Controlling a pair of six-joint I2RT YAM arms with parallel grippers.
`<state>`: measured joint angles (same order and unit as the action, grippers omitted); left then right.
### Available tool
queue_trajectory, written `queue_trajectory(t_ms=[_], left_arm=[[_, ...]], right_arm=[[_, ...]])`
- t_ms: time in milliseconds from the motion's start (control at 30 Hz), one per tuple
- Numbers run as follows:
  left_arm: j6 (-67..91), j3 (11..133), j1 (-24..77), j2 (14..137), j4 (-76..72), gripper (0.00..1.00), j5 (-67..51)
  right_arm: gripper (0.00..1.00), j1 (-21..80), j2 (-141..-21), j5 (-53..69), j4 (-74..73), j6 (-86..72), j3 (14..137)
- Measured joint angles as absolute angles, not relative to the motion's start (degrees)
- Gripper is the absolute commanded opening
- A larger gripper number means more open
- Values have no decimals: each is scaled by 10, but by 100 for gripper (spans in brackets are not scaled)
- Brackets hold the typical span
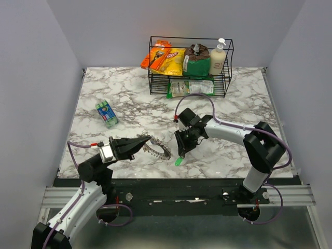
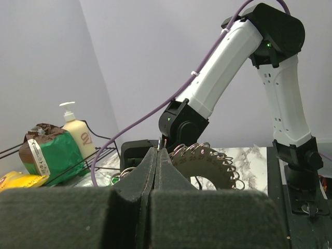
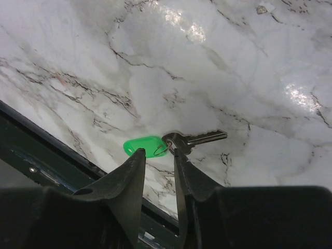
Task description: Put the keys on the keyring
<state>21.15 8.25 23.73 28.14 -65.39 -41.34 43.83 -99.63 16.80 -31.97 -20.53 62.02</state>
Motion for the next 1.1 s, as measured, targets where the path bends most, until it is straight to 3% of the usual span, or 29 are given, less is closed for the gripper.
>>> queue_trajectory(t_ms=[433, 633, 967, 1100], left_arm=[[208, 83, 239, 277, -643, 0, -413], [204, 83, 241, 269, -638, 0, -413], [197, 83, 246, 264, -627, 0, -413], [195, 83, 249, 261, -618, 0, -413]], right_arm=[[36, 452, -997, 160, -340, -212, 624], [29, 456, -1007, 159, -340, -212, 626], [6, 458, -1016, 149, -342, -215, 626], [2, 458, -1015, 142, -342, -216, 626]])
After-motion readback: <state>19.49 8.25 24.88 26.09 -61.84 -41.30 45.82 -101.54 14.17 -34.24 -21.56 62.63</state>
